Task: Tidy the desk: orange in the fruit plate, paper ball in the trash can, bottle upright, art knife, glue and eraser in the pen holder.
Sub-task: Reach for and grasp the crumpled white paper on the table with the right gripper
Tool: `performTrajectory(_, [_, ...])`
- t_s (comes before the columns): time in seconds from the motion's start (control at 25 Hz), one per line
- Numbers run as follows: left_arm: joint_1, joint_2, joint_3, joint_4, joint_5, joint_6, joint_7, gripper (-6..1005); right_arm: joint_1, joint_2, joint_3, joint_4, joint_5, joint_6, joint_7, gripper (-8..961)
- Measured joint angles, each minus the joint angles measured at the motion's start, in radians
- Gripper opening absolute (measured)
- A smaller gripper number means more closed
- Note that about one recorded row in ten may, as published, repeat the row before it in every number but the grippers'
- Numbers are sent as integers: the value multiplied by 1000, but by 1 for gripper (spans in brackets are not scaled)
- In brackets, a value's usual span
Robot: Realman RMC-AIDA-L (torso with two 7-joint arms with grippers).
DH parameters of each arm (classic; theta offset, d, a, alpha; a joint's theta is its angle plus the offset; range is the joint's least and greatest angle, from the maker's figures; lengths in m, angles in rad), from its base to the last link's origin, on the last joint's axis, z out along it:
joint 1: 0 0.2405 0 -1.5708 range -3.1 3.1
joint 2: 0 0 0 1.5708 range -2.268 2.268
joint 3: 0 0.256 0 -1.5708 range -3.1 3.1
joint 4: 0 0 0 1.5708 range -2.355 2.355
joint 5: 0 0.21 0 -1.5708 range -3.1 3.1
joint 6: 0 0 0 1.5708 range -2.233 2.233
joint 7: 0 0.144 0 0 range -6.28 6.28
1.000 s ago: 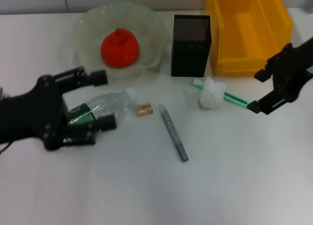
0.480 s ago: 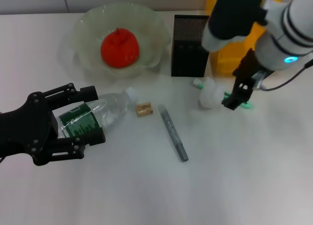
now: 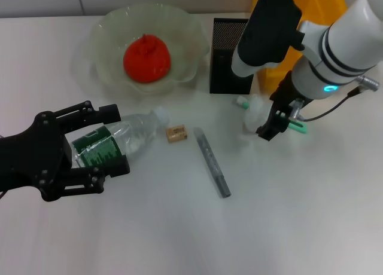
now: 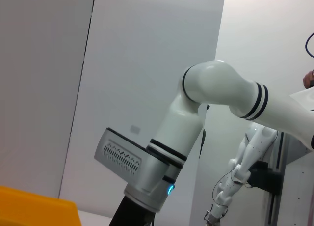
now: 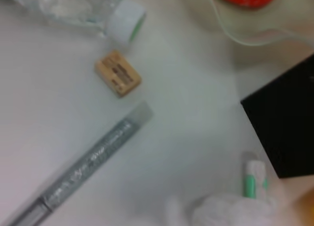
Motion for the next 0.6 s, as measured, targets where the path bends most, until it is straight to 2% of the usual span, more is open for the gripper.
performTrajectory(0.6, [-2,-3,-1,0,0,-8,0,836,19,0,-57,107,17,126,-2,631])
